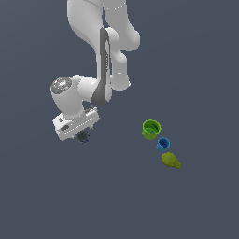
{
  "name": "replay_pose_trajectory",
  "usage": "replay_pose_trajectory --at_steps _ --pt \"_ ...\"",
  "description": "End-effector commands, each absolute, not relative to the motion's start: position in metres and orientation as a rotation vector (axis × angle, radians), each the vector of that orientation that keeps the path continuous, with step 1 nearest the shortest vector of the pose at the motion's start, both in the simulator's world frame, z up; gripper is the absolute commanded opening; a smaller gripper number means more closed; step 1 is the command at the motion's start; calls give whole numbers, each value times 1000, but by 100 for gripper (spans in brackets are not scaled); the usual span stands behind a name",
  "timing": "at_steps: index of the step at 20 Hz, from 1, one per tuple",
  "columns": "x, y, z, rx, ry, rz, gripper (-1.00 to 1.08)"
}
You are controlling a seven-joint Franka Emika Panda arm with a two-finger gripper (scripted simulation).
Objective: Pick up a designated object from a clutter of objects.
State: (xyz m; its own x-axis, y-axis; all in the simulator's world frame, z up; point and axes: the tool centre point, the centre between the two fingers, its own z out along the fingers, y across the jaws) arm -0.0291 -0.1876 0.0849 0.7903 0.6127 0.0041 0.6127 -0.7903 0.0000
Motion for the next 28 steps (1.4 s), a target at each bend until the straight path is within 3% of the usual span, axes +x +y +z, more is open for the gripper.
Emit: replay_pose_trajectory --at_steps 1,16,28 --pt "-34 -194 77 -2959 -1053 -5 100" --pt "-43 -204 60 -2941 -1104 1 100" --pt "-43 -205 16 -2940 -1108 0 100"
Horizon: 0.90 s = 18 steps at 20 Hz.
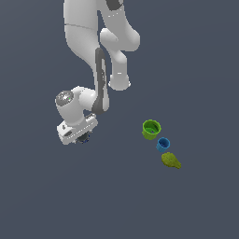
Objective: Pick up a designated object from a clutter of objects.
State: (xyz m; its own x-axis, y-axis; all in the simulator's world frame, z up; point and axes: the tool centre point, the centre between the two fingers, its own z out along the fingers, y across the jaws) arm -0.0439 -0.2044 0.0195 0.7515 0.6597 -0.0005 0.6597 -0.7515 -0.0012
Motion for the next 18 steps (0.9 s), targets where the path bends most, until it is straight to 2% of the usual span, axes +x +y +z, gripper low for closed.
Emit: replay_pose_trajectory --at_steps 1,3,4,18 --pt "-43 -205 15 -2940 -1108 0 100" --pt "-43 -205 14 -2940 -1108 0 100" --pt "-43 -205 14 -2940 -1108 0 -100" --pt "-42 -205 19 -2941 -1108 -2 -100"
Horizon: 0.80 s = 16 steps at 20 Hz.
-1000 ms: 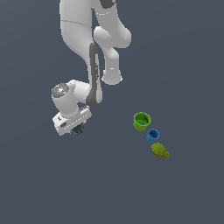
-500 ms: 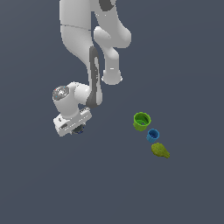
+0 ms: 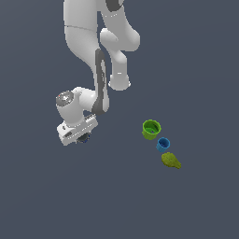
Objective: Pick up a designated object from a clutter of objects.
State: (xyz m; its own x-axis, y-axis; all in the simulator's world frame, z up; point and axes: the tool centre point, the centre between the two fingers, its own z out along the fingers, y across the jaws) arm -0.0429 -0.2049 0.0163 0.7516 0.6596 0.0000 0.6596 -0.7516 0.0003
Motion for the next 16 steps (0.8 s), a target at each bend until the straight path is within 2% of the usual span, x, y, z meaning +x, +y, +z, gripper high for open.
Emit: replay_pose_trajectory --at_steps 1,8,16 --pt "-42 -204 21 2939 1107 2 -100" --pt "-37 -201 54 2939 1107 2 -100" --pt "-27 -193 122 2939 1106 1 -100"
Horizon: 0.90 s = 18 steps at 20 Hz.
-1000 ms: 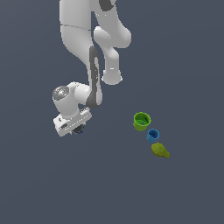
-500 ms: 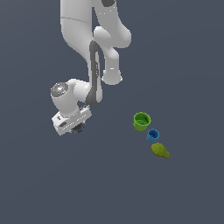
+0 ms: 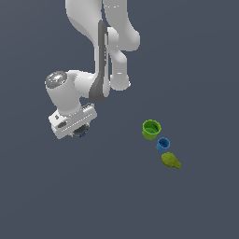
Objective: Pick up a designated object from a clutter of objects.
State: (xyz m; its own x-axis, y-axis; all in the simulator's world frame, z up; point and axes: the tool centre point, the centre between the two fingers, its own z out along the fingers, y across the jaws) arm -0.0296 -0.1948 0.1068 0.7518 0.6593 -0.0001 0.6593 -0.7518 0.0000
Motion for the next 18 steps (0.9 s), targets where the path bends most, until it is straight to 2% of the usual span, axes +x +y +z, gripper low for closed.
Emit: replay_pose_trajectory --at_steps 1,18 --pt "-26 -192 133 2939 1106 1 -100" --pt "3 -174 310 2939 1106 0 -100"
